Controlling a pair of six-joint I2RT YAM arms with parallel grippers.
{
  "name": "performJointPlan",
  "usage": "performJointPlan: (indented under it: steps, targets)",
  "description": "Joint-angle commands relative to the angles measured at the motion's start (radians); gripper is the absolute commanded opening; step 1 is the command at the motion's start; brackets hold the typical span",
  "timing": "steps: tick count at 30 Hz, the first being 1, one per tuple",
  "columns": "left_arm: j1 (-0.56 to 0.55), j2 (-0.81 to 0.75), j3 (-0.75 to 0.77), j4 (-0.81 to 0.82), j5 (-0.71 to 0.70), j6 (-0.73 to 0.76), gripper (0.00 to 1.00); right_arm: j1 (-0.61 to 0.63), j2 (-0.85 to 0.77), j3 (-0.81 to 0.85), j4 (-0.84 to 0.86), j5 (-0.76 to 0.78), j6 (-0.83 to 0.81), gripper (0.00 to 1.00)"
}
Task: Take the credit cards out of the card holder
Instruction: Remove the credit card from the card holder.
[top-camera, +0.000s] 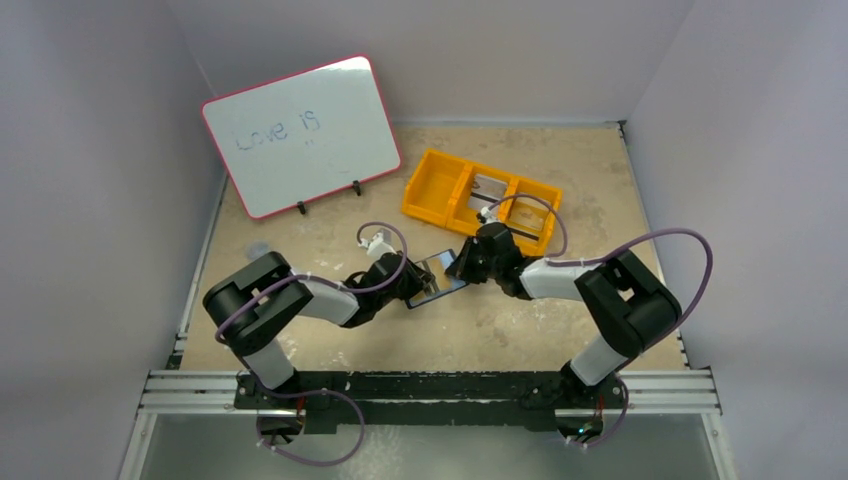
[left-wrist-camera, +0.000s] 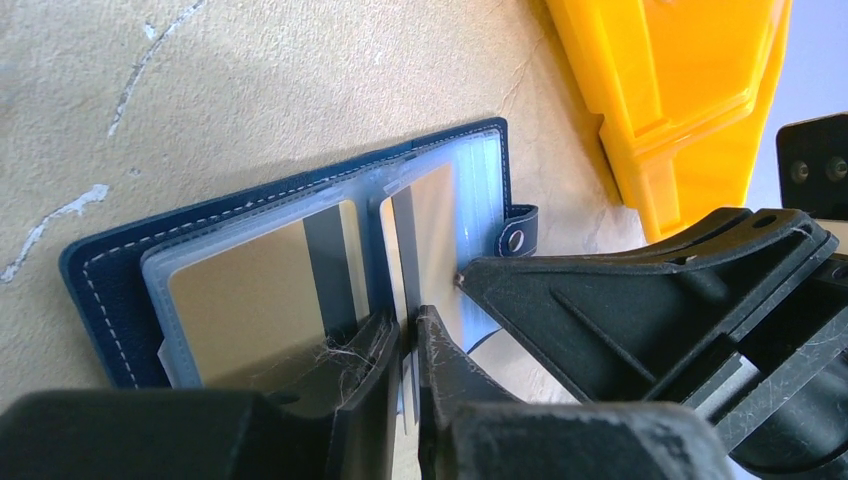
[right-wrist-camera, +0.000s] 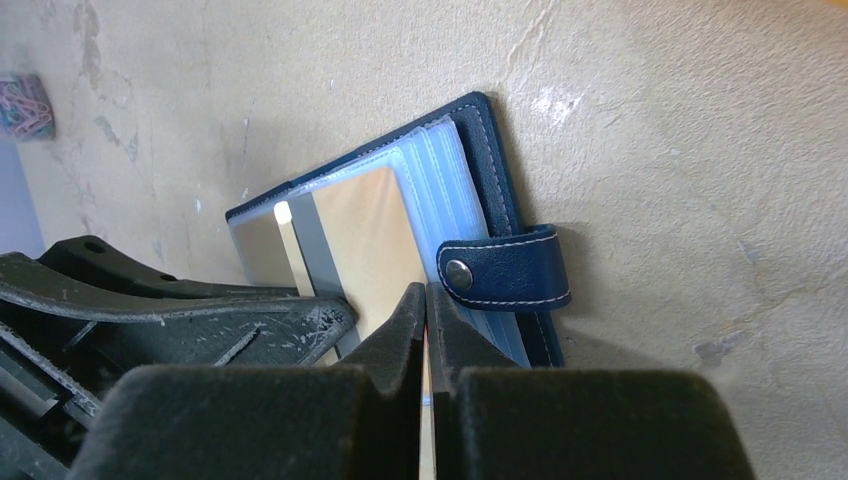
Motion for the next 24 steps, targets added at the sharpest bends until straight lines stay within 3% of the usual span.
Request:
performJointPlan:
  steps: [1,7,12,16,21,24]
  targets:
    - [-0.006,-0.034,-0.043,-0.092,-0.024,0.057,0.11,0.005,0.079,-0.053,-0.258,0.092,-0.037,0.0]
    - [-0.006,-0.051,-0.075,-0.063,-0.03,0.04,0.06,0.005,0.083,-0.051,-0.26,0.09,-0.035,0.0]
    - [-0.005,-0.045,-0.085,-0.031,-0.01,0.038,0.2,0.005,0.088,-0.045,-0.262,0.09,-0.035,0.0]
    - [-0.005,-0.057,-0.11,0.008,-0.003,0.022,0.22,0.005,0.089,-0.042,-0.26,0.089,-0.037,0.0]
    - [-0.004,-0.057,-0.134,0.051,0.002,0.015,0.02,0.005,0.09,-0.041,-0.256,0.083,-0.039,0.0]
    - [-0.005,-0.046,-0.132,0.061,0.008,0.011,0.0,0.005,0.095,-0.038,-0.258,0.083,-0.04,0.0]
